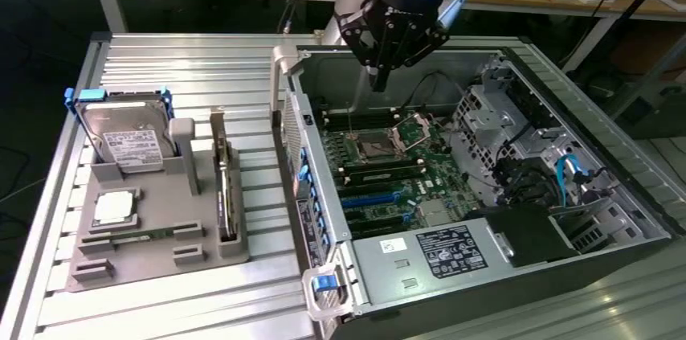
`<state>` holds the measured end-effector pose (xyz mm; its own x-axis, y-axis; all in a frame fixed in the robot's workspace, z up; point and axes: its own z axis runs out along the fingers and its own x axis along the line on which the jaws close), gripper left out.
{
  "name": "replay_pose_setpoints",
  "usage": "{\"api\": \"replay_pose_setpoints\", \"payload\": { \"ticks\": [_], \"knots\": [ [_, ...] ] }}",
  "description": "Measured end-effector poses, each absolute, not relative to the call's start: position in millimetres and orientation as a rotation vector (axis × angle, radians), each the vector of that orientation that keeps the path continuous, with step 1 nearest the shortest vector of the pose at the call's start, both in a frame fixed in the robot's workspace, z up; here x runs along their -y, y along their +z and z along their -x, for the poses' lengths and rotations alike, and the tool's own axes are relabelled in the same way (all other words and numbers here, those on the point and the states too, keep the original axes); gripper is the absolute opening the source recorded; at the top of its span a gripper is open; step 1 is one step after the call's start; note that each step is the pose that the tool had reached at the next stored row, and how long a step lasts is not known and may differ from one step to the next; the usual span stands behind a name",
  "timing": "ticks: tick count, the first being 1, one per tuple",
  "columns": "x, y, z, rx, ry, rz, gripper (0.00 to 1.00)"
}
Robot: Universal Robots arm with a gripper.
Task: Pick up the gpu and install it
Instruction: 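Reach for the gpu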
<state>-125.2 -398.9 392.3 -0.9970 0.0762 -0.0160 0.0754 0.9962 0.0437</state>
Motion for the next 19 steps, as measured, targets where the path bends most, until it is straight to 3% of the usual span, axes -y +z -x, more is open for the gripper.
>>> {"api": "replay_pose_setpoints", "payload": {
  "ticks": [19],
  "knots": [
    [398.9, 383.4, 170.5, -3.129, 0.067, -0.119, 0.11]
  ]
}}
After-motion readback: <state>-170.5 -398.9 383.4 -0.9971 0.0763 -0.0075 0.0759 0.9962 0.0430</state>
